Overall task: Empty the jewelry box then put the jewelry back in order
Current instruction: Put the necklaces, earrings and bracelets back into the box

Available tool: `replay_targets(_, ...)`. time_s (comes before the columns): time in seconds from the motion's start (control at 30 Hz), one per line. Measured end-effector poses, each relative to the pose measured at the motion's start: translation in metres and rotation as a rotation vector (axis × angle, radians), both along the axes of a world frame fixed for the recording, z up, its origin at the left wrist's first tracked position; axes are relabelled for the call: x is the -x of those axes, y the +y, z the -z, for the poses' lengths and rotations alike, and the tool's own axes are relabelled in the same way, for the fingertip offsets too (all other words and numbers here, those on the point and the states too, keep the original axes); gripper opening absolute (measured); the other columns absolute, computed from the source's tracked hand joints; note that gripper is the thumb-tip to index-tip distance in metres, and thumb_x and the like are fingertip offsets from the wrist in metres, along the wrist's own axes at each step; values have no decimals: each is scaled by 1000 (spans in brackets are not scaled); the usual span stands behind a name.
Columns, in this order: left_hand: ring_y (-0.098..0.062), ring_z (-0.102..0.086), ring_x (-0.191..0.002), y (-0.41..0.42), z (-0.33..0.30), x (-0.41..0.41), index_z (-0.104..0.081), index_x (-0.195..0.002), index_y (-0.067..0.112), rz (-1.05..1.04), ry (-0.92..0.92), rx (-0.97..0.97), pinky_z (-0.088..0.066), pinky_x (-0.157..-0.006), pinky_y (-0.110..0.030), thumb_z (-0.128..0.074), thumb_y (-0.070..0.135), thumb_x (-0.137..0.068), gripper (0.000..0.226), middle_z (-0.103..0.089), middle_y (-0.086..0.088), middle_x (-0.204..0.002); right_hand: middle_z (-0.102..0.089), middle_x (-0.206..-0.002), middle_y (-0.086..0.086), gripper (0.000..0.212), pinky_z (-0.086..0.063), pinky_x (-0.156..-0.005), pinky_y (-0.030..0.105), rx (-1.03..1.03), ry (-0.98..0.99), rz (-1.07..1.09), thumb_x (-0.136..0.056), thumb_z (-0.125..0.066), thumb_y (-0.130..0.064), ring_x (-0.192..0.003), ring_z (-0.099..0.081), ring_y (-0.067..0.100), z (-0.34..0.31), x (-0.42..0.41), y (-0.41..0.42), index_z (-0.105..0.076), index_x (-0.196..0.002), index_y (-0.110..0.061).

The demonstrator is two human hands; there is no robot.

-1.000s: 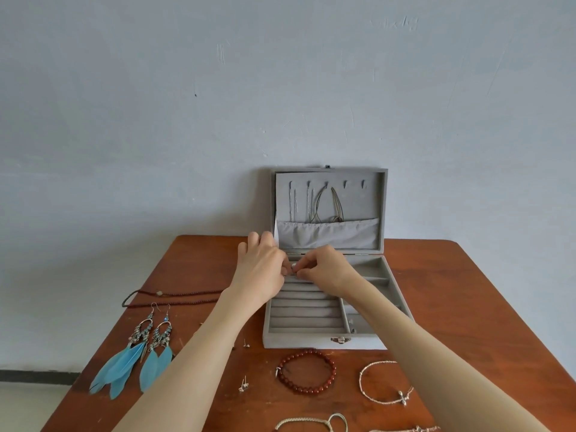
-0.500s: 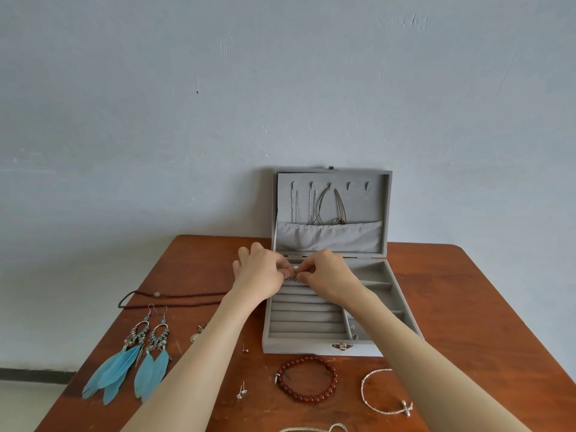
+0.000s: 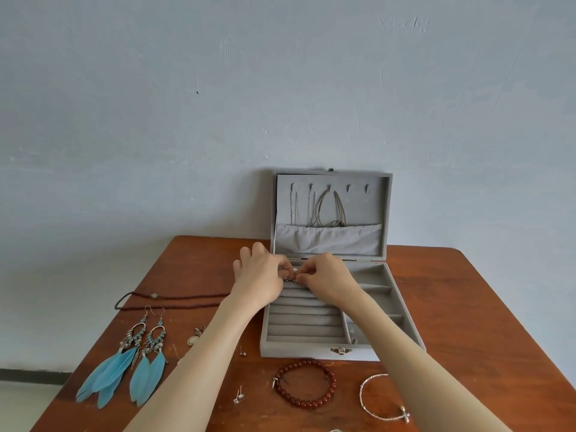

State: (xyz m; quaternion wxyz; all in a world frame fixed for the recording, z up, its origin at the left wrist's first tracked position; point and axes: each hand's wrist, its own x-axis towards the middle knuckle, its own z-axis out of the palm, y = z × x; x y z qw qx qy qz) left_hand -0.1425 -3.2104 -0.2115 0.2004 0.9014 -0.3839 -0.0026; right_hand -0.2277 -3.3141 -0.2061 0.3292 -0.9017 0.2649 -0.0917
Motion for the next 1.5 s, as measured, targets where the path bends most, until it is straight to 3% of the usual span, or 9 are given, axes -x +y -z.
replay_targets(0.17, -14, -21, -88, 3, 8, -2, -64, -97, 34, 17, -129, 53, -19, -76, -28, -55, 32, -90, 12, -30, 5, -94, -59, -81, 3, 9, -43, -73, 30, 28, -72, 74, -83, -62, -19, -93, -59, 26, 8, 2, 2, -68, -89, -18)
replay_targets(0.3, -12, -18, -87, 5, 12, -5, -66, -94, 32, 42, -198, 104, -18, -75, -28, -59, 33, -87, 10, -29, 5, -93, -62, -82, 7, 8, -43, -72, 30, 74, -115, 88, -82, -62, -18, -91, -59, 28, 13, 2, 3, -67, -89, -18)
replay_targets(0.47, -13, -15, -86, 1, 8, -9, -65, -97, 30, 78, -170, 16, -17, -74, -29, -52, 30, -91, 14, -26, 5, -95, -64, -83, 9, 12, -43, -73, 30, 74, -129, 71, -82, -63, -18, -93, -59, 28, 15, 2, 2, -70, -92, -18)
replay_targets(0.6, -18, -22, -91, -6, 0, -10, -64, -96, 32, 95, -148, -77, -18, -75, -31, -47, 27, -93, 18, -25, 3, -94, -53, -74, -1, 13, -41, -73, 29, 60, -143, 54, -82, -63, -16, -92, -59, 28, 14, 4, 1, -71, -91, -16)
replay_targets(0.77, -17, -20, -92, -11, -3, -8, -64, -97, 32, 92, -124, -106, -18, -76, -31, -47, 27, -94, 18, -31, 2, -100, -66, -85, 12, 13, -46, -77, 33, 43, -149, 51, -81, -62, -16, -92, -59, 30, 13, 5, 2, -72, -90, -17)
replay_targets(1.1, -17, -19, -91, -13, -11, -10, -65, -101, 32, 98, -108, -206, -19, -77, -32, -50, 30, -92, 18, -32, 2, -97, -68, -91, 13, 16, -47, -80, 33, 15, -138, 69, -82, -61, -15, -94, -59, 29, 12, 5, 3, -71, -93, -17)
replay_targets(1.33, -16, -23, -91, -7, -4, -12, -65, -85, 38, 87, -152, -47, -11, -69, -29, -63, 37, -84, 3, -30, 7, -86, -68, -90, 13, 15, -48, -78, 34, 9, -139, 63, -82, -61, -14, -92, -60, 29, 11, 6, 4, -71, -92, -17)
replay_targets(1.5, -9, -14, -85, 0, 5, -12, -65, -87, 31, 82, -243, 24, -9, -66, -28, -64, 43, -81, 14, -29, 7, -87, -68, -91, 12, 13, -47, -77, 32, 13, -144, 73, -82, -62, -15, -93, -59, 29, 11, 5, 4, -71, -90, -17)
